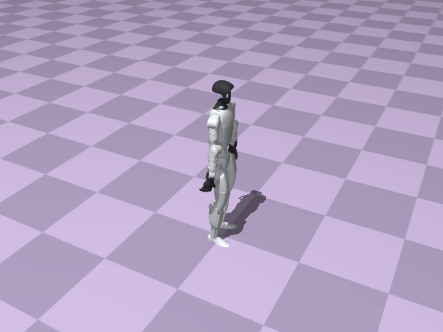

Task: Upper body actions

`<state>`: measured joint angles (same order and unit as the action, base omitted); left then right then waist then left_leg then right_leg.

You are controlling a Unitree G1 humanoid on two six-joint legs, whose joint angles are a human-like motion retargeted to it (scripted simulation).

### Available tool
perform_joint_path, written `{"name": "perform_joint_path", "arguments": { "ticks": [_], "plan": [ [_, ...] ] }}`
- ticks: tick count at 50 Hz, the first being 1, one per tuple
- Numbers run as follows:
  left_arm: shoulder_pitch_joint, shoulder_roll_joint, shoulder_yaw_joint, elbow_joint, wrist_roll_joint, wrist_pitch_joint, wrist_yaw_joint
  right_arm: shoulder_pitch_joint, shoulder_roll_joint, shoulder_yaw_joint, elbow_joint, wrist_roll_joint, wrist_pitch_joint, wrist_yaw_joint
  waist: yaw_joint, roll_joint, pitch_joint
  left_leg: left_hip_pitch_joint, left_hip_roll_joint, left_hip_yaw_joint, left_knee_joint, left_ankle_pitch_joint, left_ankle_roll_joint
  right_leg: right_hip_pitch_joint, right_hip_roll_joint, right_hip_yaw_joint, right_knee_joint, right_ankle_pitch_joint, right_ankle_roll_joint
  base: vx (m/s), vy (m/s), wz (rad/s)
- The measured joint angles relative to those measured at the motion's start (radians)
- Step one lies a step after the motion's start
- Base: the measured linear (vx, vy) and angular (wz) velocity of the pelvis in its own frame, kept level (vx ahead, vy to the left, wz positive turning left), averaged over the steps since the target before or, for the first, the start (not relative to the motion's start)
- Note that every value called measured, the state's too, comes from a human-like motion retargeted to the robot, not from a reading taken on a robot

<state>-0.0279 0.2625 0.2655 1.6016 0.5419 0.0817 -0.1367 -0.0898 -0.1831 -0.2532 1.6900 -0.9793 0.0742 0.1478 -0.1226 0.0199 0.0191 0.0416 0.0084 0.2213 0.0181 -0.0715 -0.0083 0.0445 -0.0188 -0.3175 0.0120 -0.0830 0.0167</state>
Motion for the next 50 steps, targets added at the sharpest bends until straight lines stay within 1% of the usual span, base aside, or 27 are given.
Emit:
{"name": "perform_joint_path", "arguments": {
  "ticks": [3, 5, 7, 8, 10, 12, 13, 15, 17, 18, 20, 22, 24, 28, 32, 37, 42, 50],
  "plan": [
    [0.035, -0.056, -0.004, 0.015, -0.073, 0.004, 0.027, 0.048, 0.039, 0.039, -0.016, 0.065, -0.022, -0.021, 0.002, 0.000, -0.006, -0.006, 0.001, 0.003, 0.001, -0.002, -0.001, -0.007, 0.000, 0.003, 0.000, 0.000, 0.000, 0.00, 0.00, 0.00],
    [0.054, -0.096, 0.003, 0.028, -0.128, 0.005, 0.046, 0.070, 0.063, 0.062, -0.019, 0.086, -0.032, -0.022, 0.002, -0.008, -0.013, -0.010, -0.009, 0.006, 0.001, -0.003, 0.002, -0.005, 0.018, 0.005, -0.011, -0.002, -0.023, 0.00, 0.00, 0.00],
    [0.064, -0.135, 0.012, 0.040, -0.175, 0.010, 0.049, 0.082, 0.083, 0.078, -0.017, 0.079, -0.022, -0.005, 0.010, -0.016, -0.017, -0.010, -0.017, 0.017, 0.000, -0.005, 0.003, -0.006, 0.040, 0.015, -0.020, -0.003, -0.049, 0.00, 0.00, -0.11],
    [0.067, -0.152, 0.014, 0.046, -0.193, 0.013, 0.043, 0.085, 0.091, 0.087, -0.017, 0.072, -0.006, -0.003, 0.008, -0.015, -0.019, -0.011, -0.016, 0.015, 0.000, -0.005, 0.003, -0.005, 0.036, 0.013, -0.021, -0.003, -0.044, 0.00, 0.00, 0.00],
    [0.069, -0.184, 0.007, 0.053, -0.222, 0.018, 0.022, 0.088, 0.100, 0.100, -0.022, 0.068, 0.031, -0.029, -0.015, -0.025, -0.023, -0.030, -0.003, -0.013, 0.020, -0.002, -0.020, 0.001, 0.013, -0.010, -0.025, -0.003, -0.034, 0.00, 0.01, 0.66],
    [0.066, -0.204, -0.007, 0.050, -0.219, 0.032, 0.016, 0.081, 0.099, 0.118, -0.033, 0.063, 0.033, -0.043, -0.058, -0.042, -0.026, -0.055, 0.010, -0.058, 0.050, -0.002, -0.055, 0.000, -0.027, -0.048, -0.024, 0.003, -0.019, 0.00, 0.01, 0.90],
    [0.067, -0.208, -0.017, 0.045, -0.205, 0.043, 0.038, 0.078, 0.097, 0.127, -0.038, 0.047, 0.029, -0.037, -0.063, -0.043, -0.026, -0.059, 0.011, -0.063, 0.052, 0.002, -0.058, -0.005, -0.035, -0.052, -0.020, 0.007, -0.016, -0.01, 0.01, 0.43],
    [0.066, -0.199, -0.041, 0.027, -0.163, 0.049, 0.082, 0.068, 0.087, 0.148, -0.049, -0.002, 0.021, 0.000, -0.066, -0.039, -0.018, -0.066, 0.014, -0.067, 0.051, 0.016, -0.053, -0.017, -0.044, -0.055, -0.011, 0.020, -0.010, 0.00, 0.00, 0.00],
    [0.065, -0.173, -0.076, 0.006, -0.112, 0.032, 0.073, 0.058, 0.074, 0.171, -0.064, -0.050, 0.015, 0.043, -0.088, -0.018, -0.007, -0.056, 0.006, -0.095, 0.033, 0.027, -0.029, -0.029, -0.039, -0.082, -0.001, 0.033, -0.004, -0.01, -0.02, 0.79],
    [0.062, -0.159, -0.092, -0.006, -0.080, 0.025, 0.048, 0.050, 0.068, 0.178, -0.072, -0.072, 0.012, 0.058, -0.128, -0.009, -0.003, -0.052, -0.005, -0.134, 0.026, 0.027, -0.017, -0.028, -0.036, -0.126, -0.001, 0.034, -0.006, -0.02, -0.02, 0.88],
    [0.060, -0.133, -0.110, -0.031, -0.032, 0.016, -0.009, 0.038, 0.058, 0.201, -0.086, -0.108, 0.006, 0.058, -0.086, -0.011, -0.009, -0.041, -0.007, -0.087, 0.019, 0.016, -0.013, -0.019, -0.021, -0.084, -0.006, 0.017, -0.010, -0.01, 0.00, -0.82],
    [0.058, -0.116, -0.119, -0.048, -0.013, 0.011, -0.036, 0.033, 0.055, 0.211, -0.097, -0.128, -0.001, 0.026, 0.005, -0.007, -0.014, -0.031, 0.016, -0.001, 0.017, 0.005, -0.020, -0.023, -0.018, 0.003, 0.004, 0.008, 0.004, -0.02, 0.00, -1.67],
    [0.054, -0.110, -0.119, -0.057, -0.018, 0.011, -0.033, 0.034, 0.055, 0.206, -0.109, -0.135, -0.001, -0.011, -0.004, -0.007, -0.015, -0.034, 0.012, -0.015, 0.018, 0.007, -0.018, -0.024, -0.017, -0.011, 0.002, 0.010, 0.001, 0.00, 0.00, -0.04],
    [0.043, -0.117, -0.090, -0.058, -0.072, 0.014, -0.013, 0.028, 0.063, 0.195, -0.122, -0.113, -0.007, -0.034, -0.004, -0.006, -0.015, -0.035, 0.013, -0.014, 0.017, 0.008, -0.019, -0.024, -0.017, -0.011, 0.002, 0.010, 0.002, 0.00, 0.00, 0.00],
    [0.030, -0.133, -0.059, -0.051, -0.106, 0.017, -0.045, 0.031, 0.075, 0.177, -0.134, -0.062, -0.032, -0.013, -0.002, -0.007, -0.015, -0.034, 0.011, -0.016, 0.019, 0.008, -0.019, -0.022, -0.019, -0.011, 0.002, 0.009, 0.002, 0.00, 0.00, 0.00],
    [0.021, -0.143, -0.051, -0.050, -0.098, 0.022, -0.104, 0.040, 0.090, 0.156, -0.137, 0.003, -0.059, 0.016, 0.001, -0.010, -0.015, -0.033, 0.009, -0.016, 0.020, 0.007, -0.018, -0.020, -0.020, -0.011, 0.002, 0.008, 0.002, 0.00, 0.00, 0.00],
    [0.019, -0.150, -0.059, -0.050, -0.086, 0.015, -0.100, 0.044, 0.094, 0.144, -0.123, 0.041, -0.058, 0.048, 0.010, -0.010, -0.019, -0.032, 0.010, -0.007, 0.019, 0.005, -0.015, -0.016, -0.015, 0.000, -0.001, 0.005, 0.002, 0.00, 0.00, -0.04],
    [0.024, -0.144, -0.062, -0.044, -0.072, 0.013, -0.101, 0.054, 0.082, 0.129, -0.120, 0.042, -0.057, 0.023, 0.068, -0.002, -0.029, -0.023, 0.029, 0.054, 0.016, -0.003, -0.019, -0.023, -0.014, 0.063, 0.010, -0.001, 0.017, 0.01, 0.00, -0.40]
  ]
}}
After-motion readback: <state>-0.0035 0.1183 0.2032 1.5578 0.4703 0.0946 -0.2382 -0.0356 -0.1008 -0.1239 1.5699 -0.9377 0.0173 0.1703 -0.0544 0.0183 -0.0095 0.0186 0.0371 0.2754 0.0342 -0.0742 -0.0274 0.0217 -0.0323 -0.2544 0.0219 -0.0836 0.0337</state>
